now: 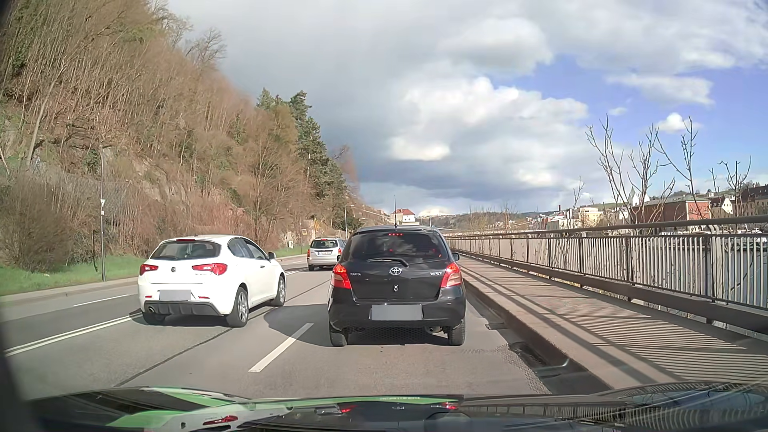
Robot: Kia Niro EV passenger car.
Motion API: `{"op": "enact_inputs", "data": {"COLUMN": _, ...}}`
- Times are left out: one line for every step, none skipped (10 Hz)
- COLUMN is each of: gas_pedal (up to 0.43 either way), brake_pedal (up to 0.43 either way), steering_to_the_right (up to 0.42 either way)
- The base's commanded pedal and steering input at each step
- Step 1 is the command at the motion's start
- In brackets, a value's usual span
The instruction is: Follow the waypoints while adhering to traffic rules and regulations
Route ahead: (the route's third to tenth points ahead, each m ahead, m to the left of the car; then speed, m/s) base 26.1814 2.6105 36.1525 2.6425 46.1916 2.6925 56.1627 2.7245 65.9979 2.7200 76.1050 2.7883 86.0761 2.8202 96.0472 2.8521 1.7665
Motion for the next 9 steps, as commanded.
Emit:
{"op": "enact_inputs", "data": {"gas_pedal": 0.0, "brake_pedal": 0.098, "steering_to_the_right": -0.006}}
{"op": "enact_inputs", "data": {"gas_pedal": 0.0, "brake_pedal": 0.116, "steering_to_the_right": -0.006}}
{"op": "enact_inputs", "data": {"gas_pedal": 0.0, "brake_pedal": 0.128, "steering_to_the_right": -0.005}}
{"op": "enact_inputs", "data": {"gas_pedal": 0.0, "brake_pedal": 0.134, "steering_to_the_right": -0.006}}
{"op": "enact_inputs", "data": {"gas_pedal": 0.0, "brake_pedal": 0.128, "steering_to_the_right": -0.005}}
{"op": "enact_inputs", "data": {"gas_pedal": 0.0, "brake_pedal": 0.134, "steering_to_the_right": -0.005}}
{"op": "enact_inputs", "data": {"gas_pedal": 0.0, "brake_pedal": 0.134, "steering_to_the_right": -0.006}}
{"op": "enact_inputs", "data": {"gas_pedal": 0.0, "brake_pedal": 0.128, "steering_to_the_right": -0.005}}
{"op": "enact_inputs", "data": {"gas_pedal": 0.0, "brake_pedal": 0.134, "steering_to_the_right": -0.005}}
